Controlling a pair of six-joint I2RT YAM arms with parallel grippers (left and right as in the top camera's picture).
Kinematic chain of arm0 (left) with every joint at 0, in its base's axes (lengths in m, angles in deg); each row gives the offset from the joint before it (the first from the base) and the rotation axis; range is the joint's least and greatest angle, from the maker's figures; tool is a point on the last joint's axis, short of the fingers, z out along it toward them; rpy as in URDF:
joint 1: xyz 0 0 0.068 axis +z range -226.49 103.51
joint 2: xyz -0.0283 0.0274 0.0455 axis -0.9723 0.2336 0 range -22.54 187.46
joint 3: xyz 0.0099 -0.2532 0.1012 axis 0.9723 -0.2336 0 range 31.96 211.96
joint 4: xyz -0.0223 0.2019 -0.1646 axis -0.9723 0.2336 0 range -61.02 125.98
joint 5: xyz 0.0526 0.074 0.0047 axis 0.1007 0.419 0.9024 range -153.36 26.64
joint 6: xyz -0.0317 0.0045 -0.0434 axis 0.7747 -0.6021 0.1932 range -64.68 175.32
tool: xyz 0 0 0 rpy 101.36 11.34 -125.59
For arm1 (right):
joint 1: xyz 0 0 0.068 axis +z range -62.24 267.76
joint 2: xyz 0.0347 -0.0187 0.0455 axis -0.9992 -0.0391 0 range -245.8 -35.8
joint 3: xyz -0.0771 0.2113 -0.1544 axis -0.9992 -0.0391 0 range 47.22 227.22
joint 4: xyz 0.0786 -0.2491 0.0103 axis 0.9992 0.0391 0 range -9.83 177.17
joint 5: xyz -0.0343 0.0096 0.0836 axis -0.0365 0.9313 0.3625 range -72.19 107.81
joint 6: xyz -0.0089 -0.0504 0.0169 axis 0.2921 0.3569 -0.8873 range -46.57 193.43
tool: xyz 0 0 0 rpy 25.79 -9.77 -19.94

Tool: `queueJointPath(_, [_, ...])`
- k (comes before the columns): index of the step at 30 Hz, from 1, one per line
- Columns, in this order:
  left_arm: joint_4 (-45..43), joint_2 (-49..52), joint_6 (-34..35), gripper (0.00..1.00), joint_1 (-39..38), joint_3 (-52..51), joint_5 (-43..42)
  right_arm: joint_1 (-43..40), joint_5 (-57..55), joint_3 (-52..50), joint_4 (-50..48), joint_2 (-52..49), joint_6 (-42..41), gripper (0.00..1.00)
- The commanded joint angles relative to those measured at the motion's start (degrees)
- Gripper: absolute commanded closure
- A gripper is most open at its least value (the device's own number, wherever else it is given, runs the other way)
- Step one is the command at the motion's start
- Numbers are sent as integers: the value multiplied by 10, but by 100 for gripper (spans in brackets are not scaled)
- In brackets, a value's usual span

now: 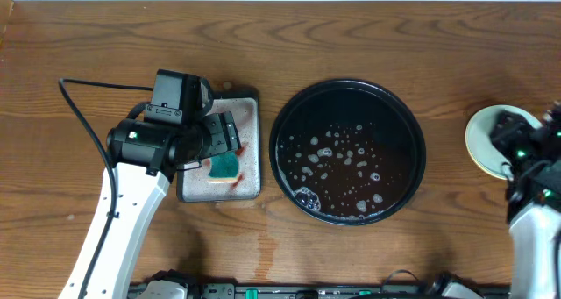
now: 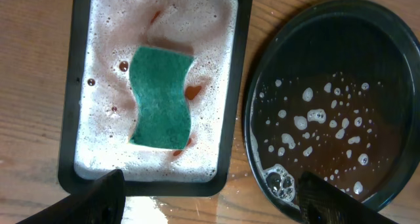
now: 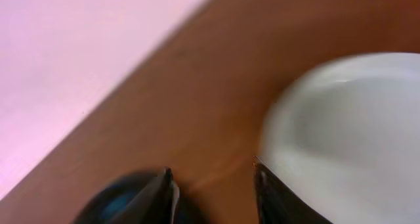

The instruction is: Clean dirty plates on tray and stack at the side

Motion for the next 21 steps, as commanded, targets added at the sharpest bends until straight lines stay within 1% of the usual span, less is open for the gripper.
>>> queueJointPath(1, [1, 0, -5, 17, -1, 10, 2, 83, 92, 2, 72, 109, -1, 60])
queueJointPath(4, [1, 0, -5, 17, -1, 10, 2, 158, 101, 2, 156, 181, 30, 57])
queueJointPath(7, [1, 0, -5, 17, -1, 10, 2, 235, 101, 2, 223, 240, 53, 50])
queueJointPath(8, [1, 0, -5, 17, -1, 10, 2, 267, 101, 2, 237, 261, 53, 40])
queueJointPath(9, [1, 0, -5, 17, -1, 10, 2, 282, 102, 2, 241, 271, 53, 32])
queueJointPath(10, [1, 0, -5, 17, -1, 10, 2, 301, 106, 2, 245, 282, 52, 14])
queueJointPath(11, [2, 0, -5, 17, -1, 10, 2, 321, 115, 2, 247, 293, 52, 1])
queueJointPath(16, [1, 0, -5, 17, -1, 10, 2, 378, 160, 2, 248, 315, 52, 1])
queueJointPath(21, [1, 0, -5, 17, -1, 10, 2, 389, 162, 2, 251, 314, 46, 1])
